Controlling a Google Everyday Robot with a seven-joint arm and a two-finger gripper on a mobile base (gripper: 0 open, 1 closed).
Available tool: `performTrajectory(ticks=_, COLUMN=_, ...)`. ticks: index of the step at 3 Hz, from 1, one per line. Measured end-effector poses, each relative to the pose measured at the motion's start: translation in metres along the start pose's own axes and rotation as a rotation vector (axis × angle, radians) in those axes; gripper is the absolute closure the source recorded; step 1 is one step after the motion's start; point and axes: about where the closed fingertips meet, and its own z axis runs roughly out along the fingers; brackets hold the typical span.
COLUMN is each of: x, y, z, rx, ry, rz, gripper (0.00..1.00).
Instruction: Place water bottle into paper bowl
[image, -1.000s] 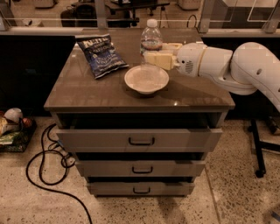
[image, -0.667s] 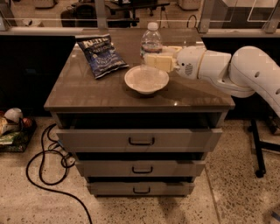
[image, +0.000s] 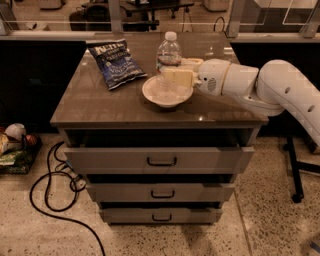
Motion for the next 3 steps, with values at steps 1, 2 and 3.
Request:
performTrajectory(ticks=1, x=0.0033, y=0.0024, z=0.0016, rx=-0.017, ry=0.005, rz=-0.010, gripper=1.00)
performTrajectory(ticks=2, x=0.0029, y=0.0043, z=0.0041, rx=-0.021, ry=0.005, rz=-0.010, gripper=0.82)
performTrajectory(ticks=3, x=0.0027, y=0.0060, z=0.0063, rx=-0.026, ry=0.005, rz=-0.010, gripper=0.59)
